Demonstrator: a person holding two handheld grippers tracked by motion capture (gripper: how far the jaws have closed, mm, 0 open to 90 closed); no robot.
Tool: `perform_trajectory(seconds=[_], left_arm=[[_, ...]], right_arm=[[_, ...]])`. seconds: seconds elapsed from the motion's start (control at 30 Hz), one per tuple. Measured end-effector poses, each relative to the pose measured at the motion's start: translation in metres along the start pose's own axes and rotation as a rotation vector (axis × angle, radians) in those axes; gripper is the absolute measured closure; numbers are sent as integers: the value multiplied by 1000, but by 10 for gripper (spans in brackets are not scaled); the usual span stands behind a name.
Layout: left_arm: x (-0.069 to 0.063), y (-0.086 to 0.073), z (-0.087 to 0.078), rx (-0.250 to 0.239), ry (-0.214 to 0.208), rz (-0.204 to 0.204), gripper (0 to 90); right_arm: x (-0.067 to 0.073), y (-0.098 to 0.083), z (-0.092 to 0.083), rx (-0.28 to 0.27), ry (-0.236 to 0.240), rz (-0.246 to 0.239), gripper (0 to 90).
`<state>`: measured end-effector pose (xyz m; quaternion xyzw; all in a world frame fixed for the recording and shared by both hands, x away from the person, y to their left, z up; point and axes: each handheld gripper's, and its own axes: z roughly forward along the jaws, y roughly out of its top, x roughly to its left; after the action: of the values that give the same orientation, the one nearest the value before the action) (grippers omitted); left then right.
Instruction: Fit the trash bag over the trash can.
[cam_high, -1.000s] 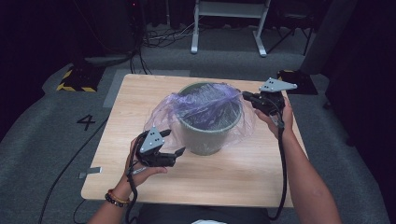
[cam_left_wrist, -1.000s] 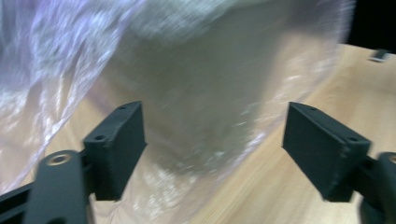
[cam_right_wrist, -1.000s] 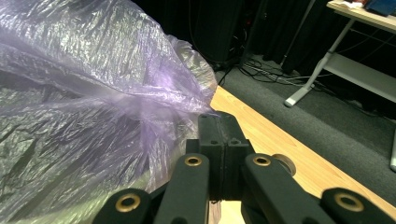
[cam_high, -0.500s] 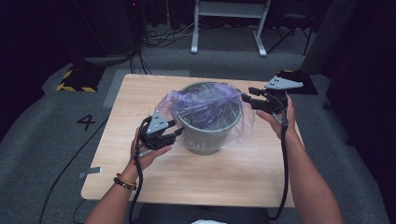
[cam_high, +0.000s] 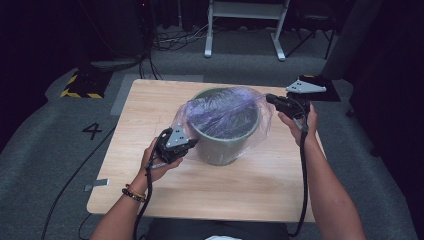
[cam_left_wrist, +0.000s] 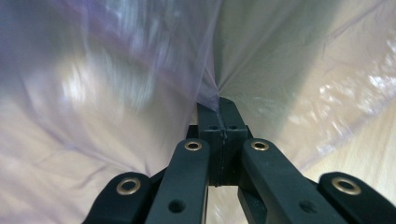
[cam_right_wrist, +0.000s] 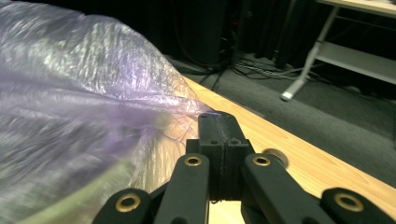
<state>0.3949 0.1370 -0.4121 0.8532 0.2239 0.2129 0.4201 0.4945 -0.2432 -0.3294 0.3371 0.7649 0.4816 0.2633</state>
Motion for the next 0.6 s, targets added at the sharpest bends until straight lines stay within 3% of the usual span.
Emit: perform_trajectory(seconds=[0.17, 0.2, 0.27, 0.37, 0.4, 0.43, 0.5, 0.6], left_arm=[[-4, -7, 5, 56, -29, 26, 900], [-6, -11, 6, 72, -52, 39, 900], [-8, -15, 5, 65, -72, 38, 900], [-13, -20, -2, 26, -91, 69, 900], [-16, -21, -6, 2, -82, 73, 854], [-18, -21, -11, -12, -60, 67, 639], [-22, -21, -26, -64, -37, 62, 425], [-25, -18, -56, -192, -4, 58, 357]], right_arm=[[-9, -2, 4, 0, -46, 45, 900], [-14, -4, 8, 16, -67, 65, 900], [-17, -7, 11, 26, -73, 75, 900], [-20, -12, 15, 39, -69, 95, 900], [-20, -13, 15, 37, -68, 96, 900], [-19, -14, 15, 41, -66, 99, 900], [-20, -15, 13, 22, -56, 105, 900], [-20, -14, 9, -9, -40, 108, 900]])
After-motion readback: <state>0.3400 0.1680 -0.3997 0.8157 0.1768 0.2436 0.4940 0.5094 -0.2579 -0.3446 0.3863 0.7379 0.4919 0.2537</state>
